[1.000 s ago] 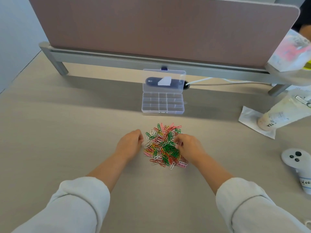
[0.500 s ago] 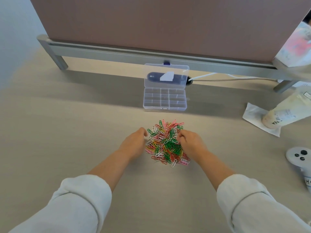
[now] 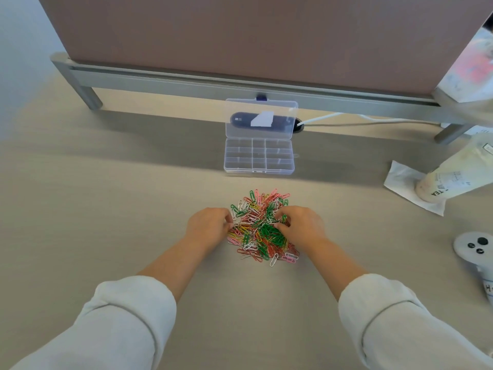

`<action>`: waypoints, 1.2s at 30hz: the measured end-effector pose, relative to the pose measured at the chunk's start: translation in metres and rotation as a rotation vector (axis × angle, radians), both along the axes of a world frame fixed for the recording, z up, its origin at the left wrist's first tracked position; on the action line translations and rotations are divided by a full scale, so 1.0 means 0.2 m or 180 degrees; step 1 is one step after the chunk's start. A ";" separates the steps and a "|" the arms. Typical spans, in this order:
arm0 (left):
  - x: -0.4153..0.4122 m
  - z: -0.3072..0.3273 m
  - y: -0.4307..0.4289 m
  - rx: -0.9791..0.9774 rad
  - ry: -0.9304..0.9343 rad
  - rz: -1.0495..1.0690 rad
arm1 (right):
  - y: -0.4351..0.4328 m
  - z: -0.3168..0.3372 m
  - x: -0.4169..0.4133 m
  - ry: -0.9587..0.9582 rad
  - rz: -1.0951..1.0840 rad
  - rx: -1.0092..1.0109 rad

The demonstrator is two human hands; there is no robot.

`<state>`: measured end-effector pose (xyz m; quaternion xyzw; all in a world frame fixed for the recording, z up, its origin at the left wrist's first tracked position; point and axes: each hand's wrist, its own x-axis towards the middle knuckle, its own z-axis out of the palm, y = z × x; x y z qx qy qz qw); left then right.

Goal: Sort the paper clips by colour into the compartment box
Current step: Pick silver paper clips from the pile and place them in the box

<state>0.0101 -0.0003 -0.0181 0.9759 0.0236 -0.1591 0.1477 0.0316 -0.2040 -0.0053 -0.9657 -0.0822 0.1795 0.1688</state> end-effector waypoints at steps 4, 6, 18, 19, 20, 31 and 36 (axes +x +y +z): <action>0.00 0.00 0.01 -0.0097 0.0027 -0.0020 | 0.02 0.01 0.00 0.0057 0.0106 -0.0043; 0.00 0.01 0.02 -0.0117 0.0009 -0.0084 | 0.02 0.00 0.01 0.0112 0.0053 -0.0070; 0.00 0.05 0.07 -0.0445 0.0231 -0.0311 | 0.01 -0.01 0.04 0.0590 0.0114 0.0125; 0.00 0.05 0.07 -0.0487 0.0313 -0.0336 | 0.01 -0.01 0.04 0.0597 0.0112 0.0137; 0.00 0.05 0.07 -0.0547 0.0387 -0.0344 | 0.01 0.00 0.04 0.0595 0.0108 0.0158; 0.00 0.04 0.08 -0.1334 0.0568 -0.0086 | 0.08 0.00 0.04 0.0740 0.0050 0.0735; 0.05 0.06 0.07 -0.0935 0.0327 -0.0224 | 0.15 0.00 0.05 0.0619 0.0159 0.0631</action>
